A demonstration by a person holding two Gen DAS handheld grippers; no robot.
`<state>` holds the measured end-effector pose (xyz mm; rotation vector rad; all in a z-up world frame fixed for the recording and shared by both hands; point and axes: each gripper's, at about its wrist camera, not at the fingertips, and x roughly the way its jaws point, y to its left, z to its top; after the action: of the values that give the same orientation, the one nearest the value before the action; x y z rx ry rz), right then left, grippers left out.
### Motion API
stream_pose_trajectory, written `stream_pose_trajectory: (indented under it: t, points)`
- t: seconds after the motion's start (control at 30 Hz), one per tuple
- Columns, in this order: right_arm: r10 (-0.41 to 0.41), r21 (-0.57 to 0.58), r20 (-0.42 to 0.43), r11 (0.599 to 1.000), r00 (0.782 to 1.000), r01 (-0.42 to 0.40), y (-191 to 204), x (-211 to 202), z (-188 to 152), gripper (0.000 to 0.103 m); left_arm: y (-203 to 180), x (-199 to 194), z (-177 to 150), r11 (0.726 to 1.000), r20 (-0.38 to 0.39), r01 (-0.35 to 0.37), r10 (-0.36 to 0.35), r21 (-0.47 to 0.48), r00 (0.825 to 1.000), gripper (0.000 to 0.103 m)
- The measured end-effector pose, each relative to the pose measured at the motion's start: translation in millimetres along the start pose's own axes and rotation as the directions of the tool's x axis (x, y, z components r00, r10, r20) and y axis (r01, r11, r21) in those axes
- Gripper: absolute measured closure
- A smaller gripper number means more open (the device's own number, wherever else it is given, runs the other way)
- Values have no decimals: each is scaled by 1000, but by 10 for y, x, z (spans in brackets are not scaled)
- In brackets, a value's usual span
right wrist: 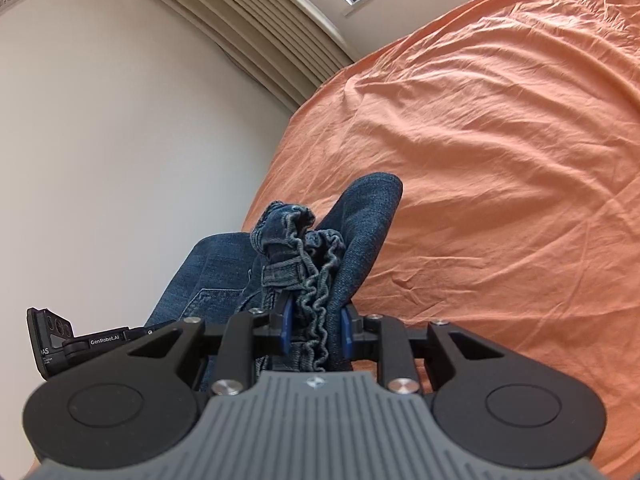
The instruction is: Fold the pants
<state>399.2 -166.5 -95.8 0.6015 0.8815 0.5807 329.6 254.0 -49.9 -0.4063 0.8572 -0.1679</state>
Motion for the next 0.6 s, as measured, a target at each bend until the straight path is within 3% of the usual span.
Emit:
stream_pose_trajectory:
  t: [0.23, 0.4, 0.6]
  points:
    - [-45, 59, -104, 997, 994, 51, -461, 683, -191, 84, 597, 483, -181, 998, -82, -18, 13, -65, 997, 97]
    - [-58, 134, -141, 988, 988, 77, -920, 855, -312, 84, 959, 684, -305, 988, -101, 6, -22, -153, 995, 95]
    - [-70, 149, -138, 985, 988, 90, -1029, 974, -391, 83, 1098, 789, -364, 977, -119, 18, -44, -212, 992, 88]
